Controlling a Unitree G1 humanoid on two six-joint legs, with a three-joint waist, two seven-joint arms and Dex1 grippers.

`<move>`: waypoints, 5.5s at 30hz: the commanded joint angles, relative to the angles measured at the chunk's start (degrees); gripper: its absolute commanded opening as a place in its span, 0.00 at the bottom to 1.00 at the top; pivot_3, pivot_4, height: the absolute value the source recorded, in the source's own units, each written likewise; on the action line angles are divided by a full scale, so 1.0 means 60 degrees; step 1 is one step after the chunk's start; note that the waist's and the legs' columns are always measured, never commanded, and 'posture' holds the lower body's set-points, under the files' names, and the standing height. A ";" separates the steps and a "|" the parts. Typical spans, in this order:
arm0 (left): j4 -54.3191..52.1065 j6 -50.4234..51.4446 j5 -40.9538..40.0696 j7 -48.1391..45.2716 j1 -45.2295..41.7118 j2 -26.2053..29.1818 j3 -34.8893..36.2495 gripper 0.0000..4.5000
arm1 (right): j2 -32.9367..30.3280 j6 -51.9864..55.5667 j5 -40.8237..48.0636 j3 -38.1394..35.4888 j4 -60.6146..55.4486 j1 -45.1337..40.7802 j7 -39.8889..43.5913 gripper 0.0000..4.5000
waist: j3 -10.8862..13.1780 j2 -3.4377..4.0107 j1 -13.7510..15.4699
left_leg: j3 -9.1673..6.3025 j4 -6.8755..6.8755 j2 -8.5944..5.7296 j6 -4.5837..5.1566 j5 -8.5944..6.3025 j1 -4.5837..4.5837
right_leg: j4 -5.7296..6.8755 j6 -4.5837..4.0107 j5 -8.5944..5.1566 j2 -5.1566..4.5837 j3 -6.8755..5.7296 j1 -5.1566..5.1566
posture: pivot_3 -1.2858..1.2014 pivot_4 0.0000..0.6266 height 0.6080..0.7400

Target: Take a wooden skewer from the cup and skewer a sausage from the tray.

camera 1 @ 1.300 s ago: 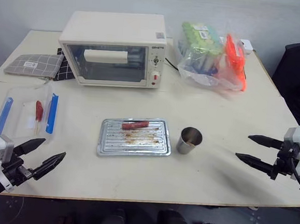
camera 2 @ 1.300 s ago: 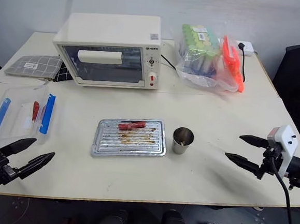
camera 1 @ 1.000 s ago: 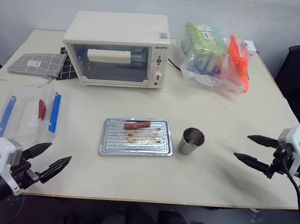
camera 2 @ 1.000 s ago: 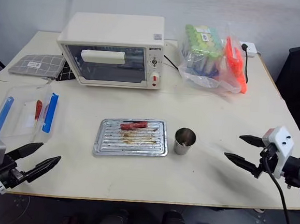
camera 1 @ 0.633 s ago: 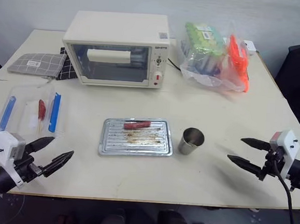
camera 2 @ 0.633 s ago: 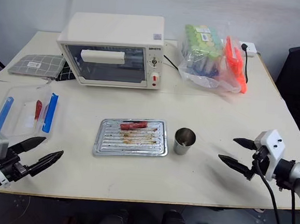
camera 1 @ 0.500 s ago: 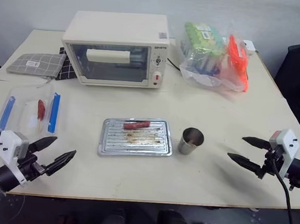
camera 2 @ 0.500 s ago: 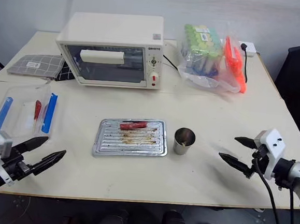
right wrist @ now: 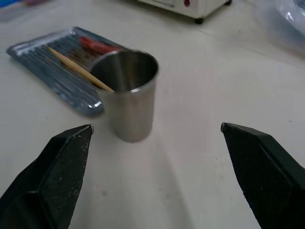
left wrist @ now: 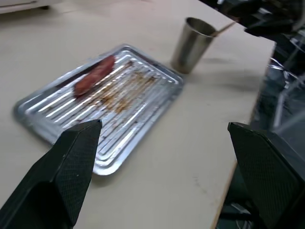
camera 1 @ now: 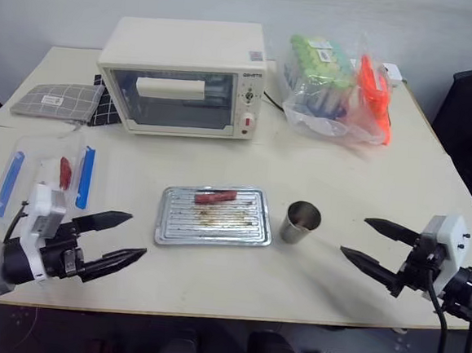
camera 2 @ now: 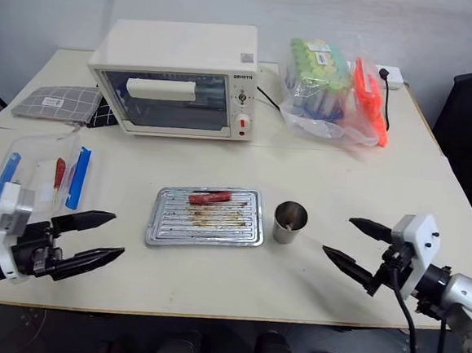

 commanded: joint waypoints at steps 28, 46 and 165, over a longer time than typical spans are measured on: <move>0.2025 -0.0178 0.1223 -0.0912 -0.5923 -0.0838 -0.4320 1.00 | 0.1615 -0.0957 -0.0892 0.3268 -0.0026 -0.1714 -0.1514 0.52 | 0.0001 -0.0004 -0.0008 | -0.0003 0.0021 -0.0005 -0.0002 0.0003 -0.0017 | 0.0033 0.0007 0.0003 0.0010 -0.0005 -0.0018 | 0.52 0.24 1.00; 0.2288 -0.0438 0.1680 -0.1009 -0.6358 -0.1180 -0.4599 1.00 | 0.1798 -0.0774 -0.0732 0.3116 0.0267 -0.2360 -0.1762 0.01 | 0.0001 -0.0004 -0.0007 | -0.0005 0.0024 -0.0007 -0.0002 0.0003 -0.0019 | 0.0034 0.0007 0.0003 0.0008 -0.0006 -0.0019 | 0.52 0.24 1.00; -0.0871 0.0240 -0.0021 0.2430 -0.0141 -0.0204 0.2990 0.00 | 0.3055 -0.2649 -0.4578 1.0144 0.9071 -1.3002 0.2563 0.67 | 0.0044 -0.0023 -0.0254 | -0.0050 -0.0003 -0.0011 -0.0008 0.0000 -0.0074 | -0.0047 0.0011 0.0007 -0.0005 -0.0027 -0.0063 | 0.52 0.24 1.00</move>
